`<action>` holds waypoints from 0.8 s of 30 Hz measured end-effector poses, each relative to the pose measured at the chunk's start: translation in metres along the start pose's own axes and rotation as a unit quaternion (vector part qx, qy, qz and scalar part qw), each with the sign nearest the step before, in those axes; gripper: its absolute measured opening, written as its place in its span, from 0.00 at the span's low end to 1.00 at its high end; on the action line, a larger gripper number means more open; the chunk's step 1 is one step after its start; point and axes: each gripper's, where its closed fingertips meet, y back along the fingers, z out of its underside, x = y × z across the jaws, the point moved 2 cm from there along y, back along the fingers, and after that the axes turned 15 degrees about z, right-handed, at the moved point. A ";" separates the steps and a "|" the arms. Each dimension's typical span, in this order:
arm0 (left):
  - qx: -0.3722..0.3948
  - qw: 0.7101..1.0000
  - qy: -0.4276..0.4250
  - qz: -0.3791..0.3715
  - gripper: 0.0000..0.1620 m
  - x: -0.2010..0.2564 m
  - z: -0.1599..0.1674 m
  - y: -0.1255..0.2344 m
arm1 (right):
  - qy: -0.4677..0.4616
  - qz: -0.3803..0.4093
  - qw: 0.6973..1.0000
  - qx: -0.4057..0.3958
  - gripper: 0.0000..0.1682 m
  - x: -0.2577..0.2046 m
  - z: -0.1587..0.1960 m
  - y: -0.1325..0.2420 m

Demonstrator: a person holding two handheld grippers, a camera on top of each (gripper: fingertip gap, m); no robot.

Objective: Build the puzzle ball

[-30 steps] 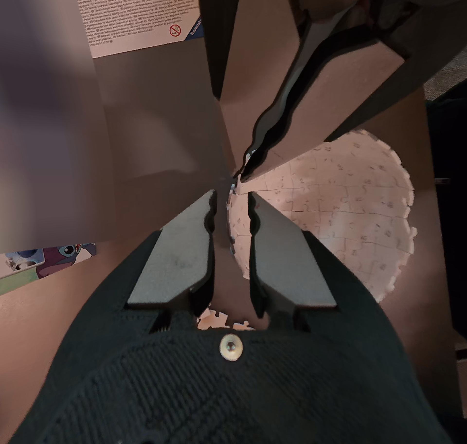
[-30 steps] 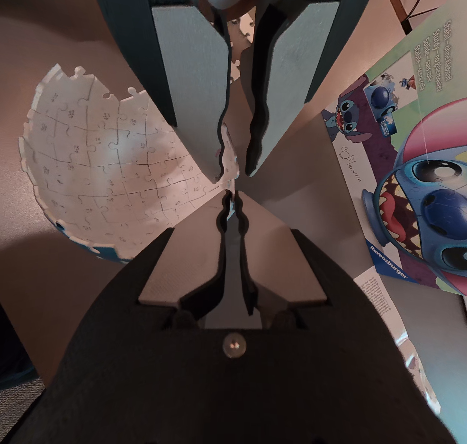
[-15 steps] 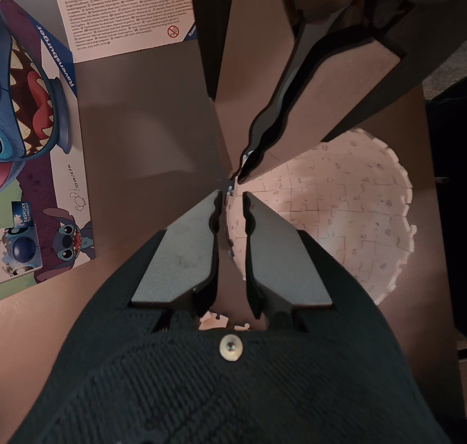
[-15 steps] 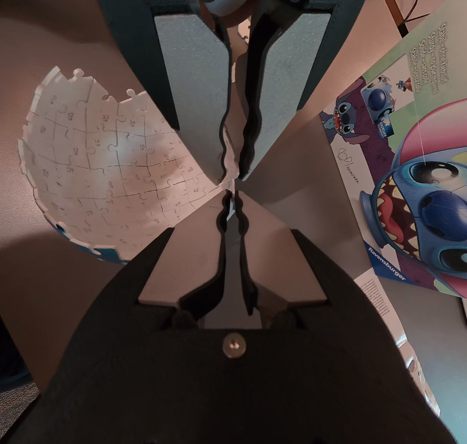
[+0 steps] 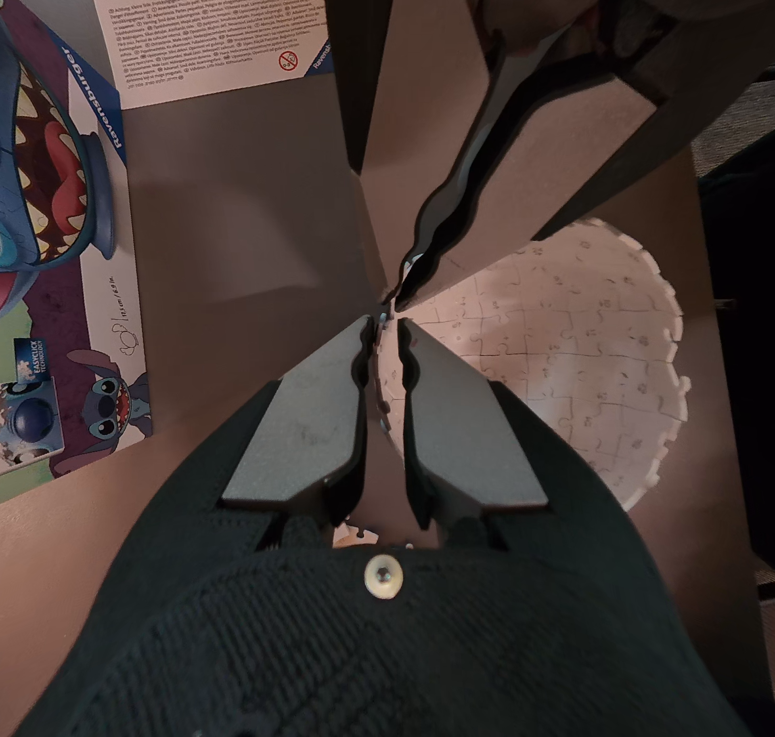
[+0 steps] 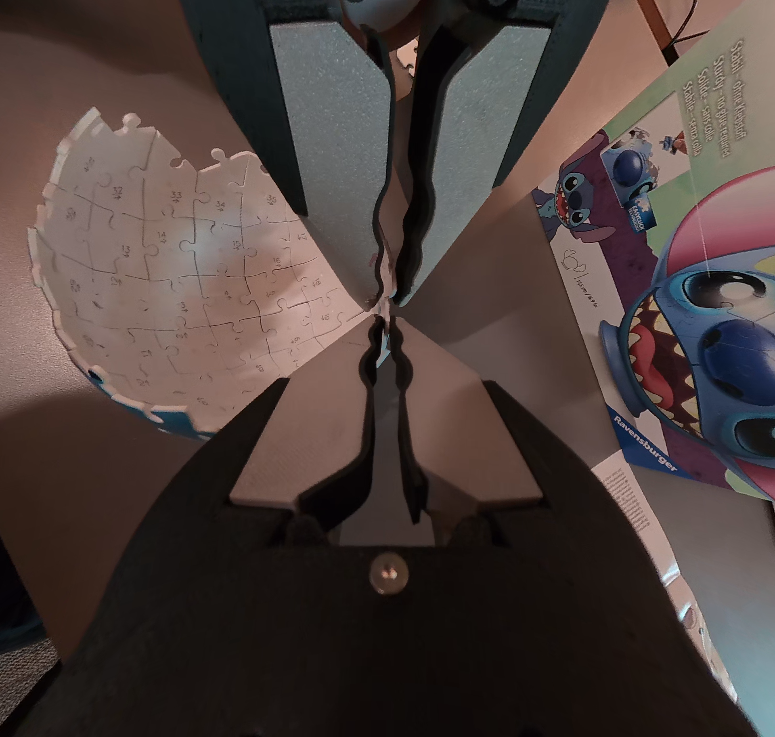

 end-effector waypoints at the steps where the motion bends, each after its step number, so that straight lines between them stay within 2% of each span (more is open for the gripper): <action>1: 0.000 1.000 0.000 -0.002 0.05 0.000 0.000 0.000 | 0.000 0.000 1.000 -0.001 0.00 0.000 0.000 0.000; 16: 0.003 1.000 0.006 -0.008 0.02 -0.003 -0.002 0.000 | 0.000 0.009 1.000 0.000 0.01 0.003 0.001 -0.001; 24: -0.001 1.000 -0.003 -0.009 0.01 0.000 -0.002 0.000 | -0.020 -0.027 0.999 0.013 0.00 0.002 0.001 0.002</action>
